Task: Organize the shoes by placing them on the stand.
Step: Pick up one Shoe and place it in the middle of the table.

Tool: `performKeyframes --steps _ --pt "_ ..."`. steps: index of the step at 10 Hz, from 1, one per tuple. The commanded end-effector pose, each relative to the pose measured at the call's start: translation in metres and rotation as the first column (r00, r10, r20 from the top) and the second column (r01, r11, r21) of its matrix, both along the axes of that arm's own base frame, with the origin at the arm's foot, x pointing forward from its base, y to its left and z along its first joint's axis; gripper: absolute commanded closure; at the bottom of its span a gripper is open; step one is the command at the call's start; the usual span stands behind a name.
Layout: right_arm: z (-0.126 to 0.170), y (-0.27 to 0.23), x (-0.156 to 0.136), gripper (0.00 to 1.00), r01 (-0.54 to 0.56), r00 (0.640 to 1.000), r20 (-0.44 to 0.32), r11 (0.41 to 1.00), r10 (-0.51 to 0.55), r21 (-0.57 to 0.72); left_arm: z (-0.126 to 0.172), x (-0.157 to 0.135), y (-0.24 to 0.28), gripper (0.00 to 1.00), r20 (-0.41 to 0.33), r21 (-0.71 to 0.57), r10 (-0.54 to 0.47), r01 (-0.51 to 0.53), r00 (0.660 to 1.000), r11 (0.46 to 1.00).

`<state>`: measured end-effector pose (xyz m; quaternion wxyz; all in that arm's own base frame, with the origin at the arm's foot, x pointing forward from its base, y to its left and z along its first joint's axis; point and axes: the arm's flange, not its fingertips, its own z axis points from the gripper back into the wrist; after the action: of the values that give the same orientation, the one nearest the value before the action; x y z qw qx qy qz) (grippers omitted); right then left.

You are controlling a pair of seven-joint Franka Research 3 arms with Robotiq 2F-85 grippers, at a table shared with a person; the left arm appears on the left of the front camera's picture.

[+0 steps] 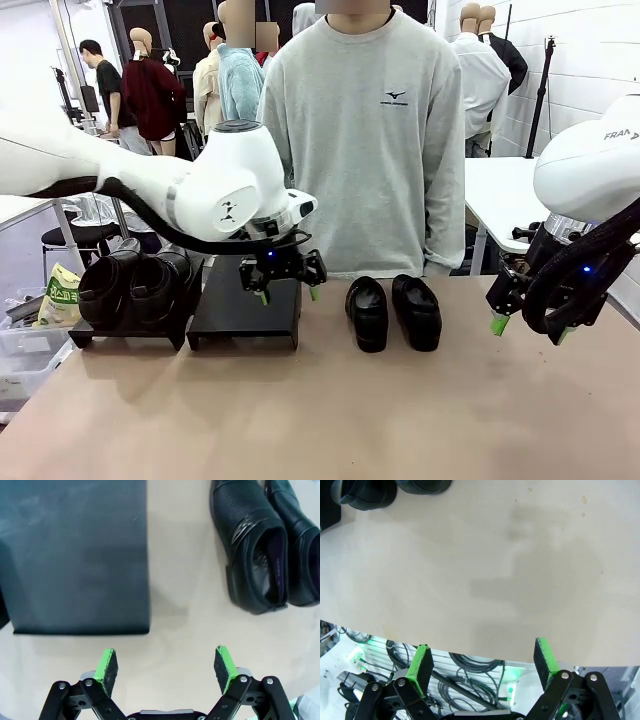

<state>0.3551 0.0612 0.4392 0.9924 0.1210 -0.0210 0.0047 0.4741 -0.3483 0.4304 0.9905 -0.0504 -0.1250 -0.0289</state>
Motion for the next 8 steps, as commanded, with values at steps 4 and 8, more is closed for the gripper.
performKeyframes --steps 4,8 --pt "-0.001 0.0 0.0 0.0 -0.004 1.0 -0.001 1.0 0.004 -0.001 0.004 0.043 -0.046 0.0 -0.009 0.006 -0.004 0.004 1.0 1.0" --pt "-0.001 0.0 0.0 0.0 -0.004 1.0 -0.001 1.0 0.004 -0.001 0.004 0.029 -0.039 0.0 0.044 0.01 0.01 -0.011 0.999 1.0"
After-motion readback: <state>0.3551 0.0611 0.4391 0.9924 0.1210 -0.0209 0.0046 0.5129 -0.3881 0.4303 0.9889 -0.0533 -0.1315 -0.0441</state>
